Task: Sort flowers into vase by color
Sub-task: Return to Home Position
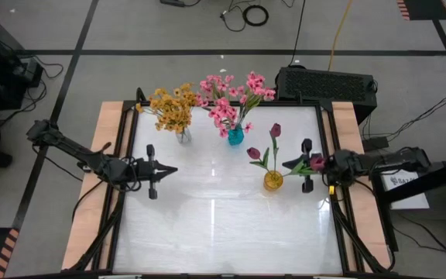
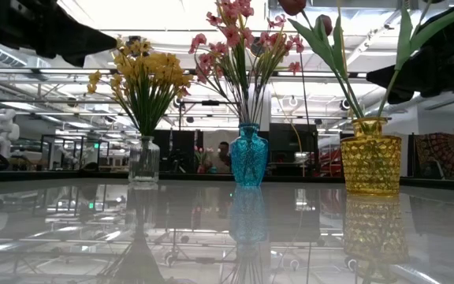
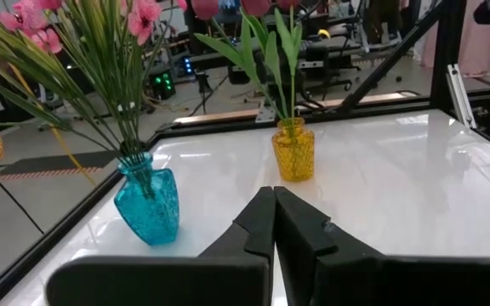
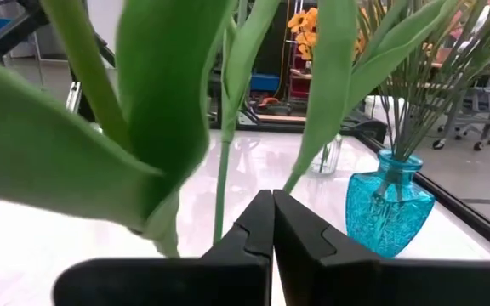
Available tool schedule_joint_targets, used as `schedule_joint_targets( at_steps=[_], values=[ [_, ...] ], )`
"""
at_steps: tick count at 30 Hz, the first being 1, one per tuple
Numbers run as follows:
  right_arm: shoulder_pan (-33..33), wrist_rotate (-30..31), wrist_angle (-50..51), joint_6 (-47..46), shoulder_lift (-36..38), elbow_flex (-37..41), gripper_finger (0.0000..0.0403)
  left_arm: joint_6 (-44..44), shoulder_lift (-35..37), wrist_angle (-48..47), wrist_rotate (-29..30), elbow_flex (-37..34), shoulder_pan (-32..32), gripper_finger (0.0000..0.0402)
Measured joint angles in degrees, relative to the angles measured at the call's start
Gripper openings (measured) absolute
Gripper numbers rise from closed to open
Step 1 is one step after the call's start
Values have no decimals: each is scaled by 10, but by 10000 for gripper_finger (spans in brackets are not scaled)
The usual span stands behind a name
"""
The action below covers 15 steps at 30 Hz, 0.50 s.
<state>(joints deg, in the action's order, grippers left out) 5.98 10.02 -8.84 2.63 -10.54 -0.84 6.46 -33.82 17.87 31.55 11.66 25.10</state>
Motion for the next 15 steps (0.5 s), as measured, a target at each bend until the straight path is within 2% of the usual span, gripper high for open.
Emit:
schedule_joint_targets(
  at_steps=[4,9,15],
  values=[
    [-36,-41,0,0,1,0,0,3,6,-1,0,0,0,10],
    [-61,-43,0,-2,25,0,0,1,8,-7,1,0,0,11],
    [-60,-55,42,-1,75,0,0,1,22,-27,7,0,0,11]
  ],
)
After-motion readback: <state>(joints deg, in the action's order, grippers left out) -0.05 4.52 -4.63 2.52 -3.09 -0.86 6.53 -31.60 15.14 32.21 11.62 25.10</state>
